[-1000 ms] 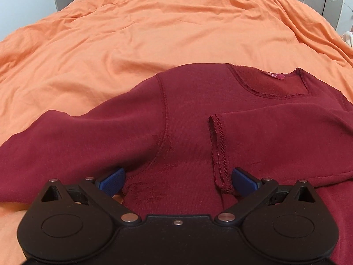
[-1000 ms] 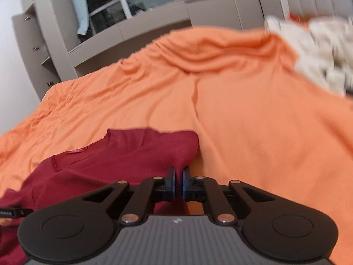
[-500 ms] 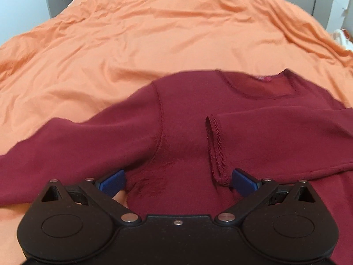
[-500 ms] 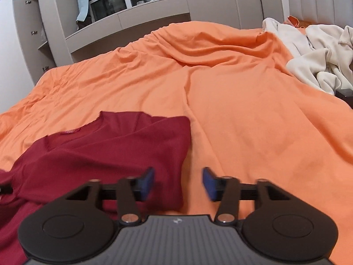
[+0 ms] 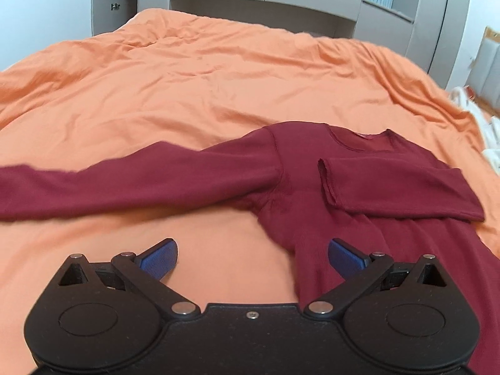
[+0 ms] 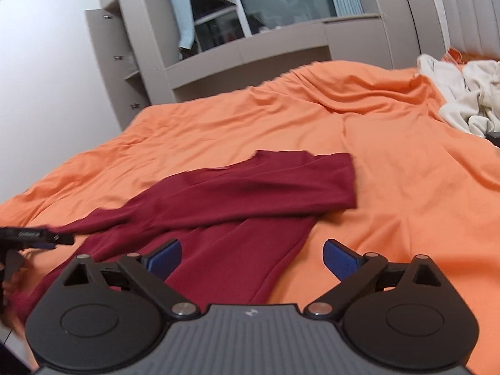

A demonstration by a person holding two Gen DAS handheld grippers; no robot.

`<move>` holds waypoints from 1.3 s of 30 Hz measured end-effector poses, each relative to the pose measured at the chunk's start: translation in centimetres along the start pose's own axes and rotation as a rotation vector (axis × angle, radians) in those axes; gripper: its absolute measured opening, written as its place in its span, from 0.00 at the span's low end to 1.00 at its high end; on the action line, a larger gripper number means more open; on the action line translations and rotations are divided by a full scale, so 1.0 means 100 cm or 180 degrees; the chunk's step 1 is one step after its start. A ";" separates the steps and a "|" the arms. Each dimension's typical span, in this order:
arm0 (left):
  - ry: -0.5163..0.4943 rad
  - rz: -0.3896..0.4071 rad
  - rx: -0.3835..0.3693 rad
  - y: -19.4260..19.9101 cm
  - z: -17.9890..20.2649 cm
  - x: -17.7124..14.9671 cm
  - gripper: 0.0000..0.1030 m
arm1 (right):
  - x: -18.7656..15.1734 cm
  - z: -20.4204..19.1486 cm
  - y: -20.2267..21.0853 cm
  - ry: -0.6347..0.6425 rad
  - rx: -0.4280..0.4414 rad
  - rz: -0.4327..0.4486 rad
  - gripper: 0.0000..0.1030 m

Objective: Fold small clothes

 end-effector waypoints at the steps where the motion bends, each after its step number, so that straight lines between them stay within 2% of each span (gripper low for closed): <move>1: 0.0008 0.0041 -0.0017 0.009 -0.001 -0.008 0.99 | -0.010 -0.008 0.014 0.0006 0.0003 0.0049 0.97; 5: -0.0043 0.0276 -0.0160 0.049 0.001 -0.039 0.99 | -0.042 -0.026 0.052 0.0003 -0.0105 0.0175 0.94; 7: -0.0004 0.0344 -0.0263 0.067 0.006 -0.053 0.99 | -0.057 -0.031 0.066 -0.0014 -0.0204 0.0140 0.89; 13: 0.0258 0.0394 -0.0546 0.097 0.018 -0.074 0.99 | -0.089 -0.032 0.085 -0.0165 -0.0267 0.0018 0.71; 15: 0.0374 0.0341 -0.0571 0.100 0.020 -0.081 0.92 | -0.095 -0.032 0.085 -0.0177 -0.0283 -0.0023 0.63; 19: 0.0593 0.0232 -0.0650 0.102 0.021 -0.094 0.81 | -0.099 -0.035 0.083 -0.0181 -0.0327 -0.0004 0.58; 20: 0.0618 0.0231 -0.0673 0.103 0.021 -0.095 0.79 | -0.100 -0.035 0.083 -0.0199 -0.0325 0.0010 0.53; 23: 0.0763 0.0189 -0.0803 0.106 0.018 -0.098 0.79 | -0.101 -0.033 0.081 -0.0241 -0.0285 0.0002 0.13; 24: 0.0827 0.0171 -0.0834 0.106 0.015 -0.099 0.79 | -0.101 -0.033 0.081 -0.0228 -0.0268 0.0002 0.10; 28: 0.1008 0.0116 -0.0857 0.104 0.006 -0.101 0.79 | -0.087 -0.033 0.095 -0.0153 -0.0211 0.0256 0.07; 32: 0.0966 0.0078 -0.0841 0.104 0.008 -0.100 0.78 | -0.063 -0.016 0.115 -0.0187 -0.0407 0.0559 0.07; 39: 0.0873 0.0025 -0.0853 0.102 0.017 -0.101 0.76 | -0.056 0.013 0.112 -0.0386 -0.0534 0.0520 0.07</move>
Point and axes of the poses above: each gripper's, at about its wrist camera, not at the fingertips, and y roughly against the way its jaws point, z to its right, x to its top, the point moved 5 cm from there along -y, roughly the way its jaws point, and after that the axes turned 8 degrees about -y, right-handed, at the moved point
